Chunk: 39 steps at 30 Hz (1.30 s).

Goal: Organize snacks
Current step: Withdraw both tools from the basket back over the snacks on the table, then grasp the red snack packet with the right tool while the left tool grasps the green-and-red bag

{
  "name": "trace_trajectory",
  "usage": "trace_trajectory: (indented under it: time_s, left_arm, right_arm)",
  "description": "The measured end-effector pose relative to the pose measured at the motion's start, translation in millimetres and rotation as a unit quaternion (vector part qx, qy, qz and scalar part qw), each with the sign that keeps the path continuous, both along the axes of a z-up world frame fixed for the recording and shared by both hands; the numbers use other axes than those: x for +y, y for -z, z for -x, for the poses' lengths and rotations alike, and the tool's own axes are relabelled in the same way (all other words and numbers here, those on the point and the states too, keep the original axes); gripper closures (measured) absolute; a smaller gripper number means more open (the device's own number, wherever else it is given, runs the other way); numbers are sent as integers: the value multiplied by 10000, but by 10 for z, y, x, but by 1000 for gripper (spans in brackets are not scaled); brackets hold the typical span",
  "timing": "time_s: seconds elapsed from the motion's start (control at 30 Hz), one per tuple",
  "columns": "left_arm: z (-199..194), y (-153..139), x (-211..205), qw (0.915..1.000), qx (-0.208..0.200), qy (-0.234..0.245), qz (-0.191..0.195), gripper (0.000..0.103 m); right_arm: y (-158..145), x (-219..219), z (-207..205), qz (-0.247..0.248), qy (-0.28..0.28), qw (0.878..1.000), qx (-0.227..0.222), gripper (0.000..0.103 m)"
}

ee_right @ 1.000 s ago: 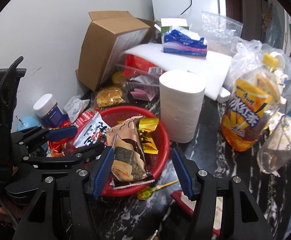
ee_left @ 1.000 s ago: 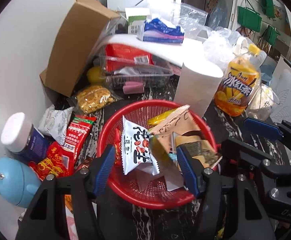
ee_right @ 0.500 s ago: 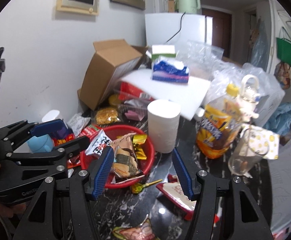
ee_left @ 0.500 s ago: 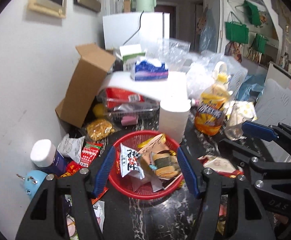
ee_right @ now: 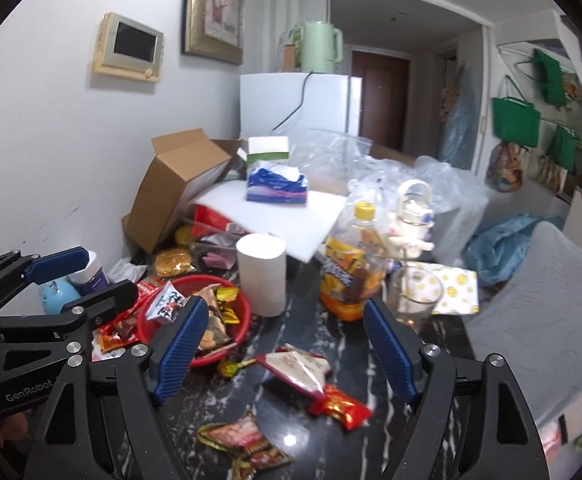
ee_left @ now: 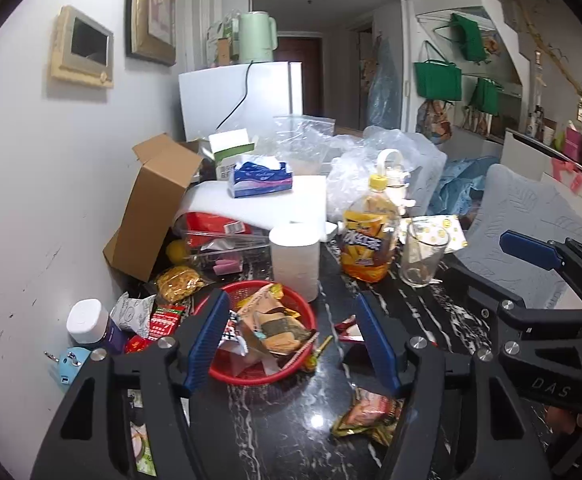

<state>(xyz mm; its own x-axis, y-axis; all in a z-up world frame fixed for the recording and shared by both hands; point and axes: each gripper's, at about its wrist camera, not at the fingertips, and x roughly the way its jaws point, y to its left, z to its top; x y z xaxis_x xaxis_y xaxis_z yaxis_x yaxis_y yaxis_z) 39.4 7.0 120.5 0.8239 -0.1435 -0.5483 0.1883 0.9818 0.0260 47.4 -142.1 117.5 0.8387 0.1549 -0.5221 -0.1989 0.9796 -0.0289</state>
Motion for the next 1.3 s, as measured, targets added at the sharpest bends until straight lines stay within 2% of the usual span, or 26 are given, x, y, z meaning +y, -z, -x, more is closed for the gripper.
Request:
trace_trajectory:
  time_s: [0.23, 0.6, 0.73, 1.0, 1.3]
  left_arm:
    - [223, 71, -215, 9997, 27, 258, -2, 39]
    - [414, 483, -515, 9976, 440, 535, 9, 39]
    - [501, 679, -576, 9974, 539, 478, -31, 39]
    - [543, 1069, -614, 9954, 879, 361, -144, 39]
    - [534, 1470, -524, 9907, 1329, 270, -58, 39]
  right_arm:
    - [34, -251, 329, -56, 329, 9994, -28, 23]
    - [322, -582, 682, -60, 683, 9975, 159, 23]
    - [523, -664, 745, -97, 711, 9969, 313, 23]
    - [1076, -770, 796, -228, 759, 9924, 944, 23]
    - [1504, -777, 785, -339, 648, 9872, 1417, 23]
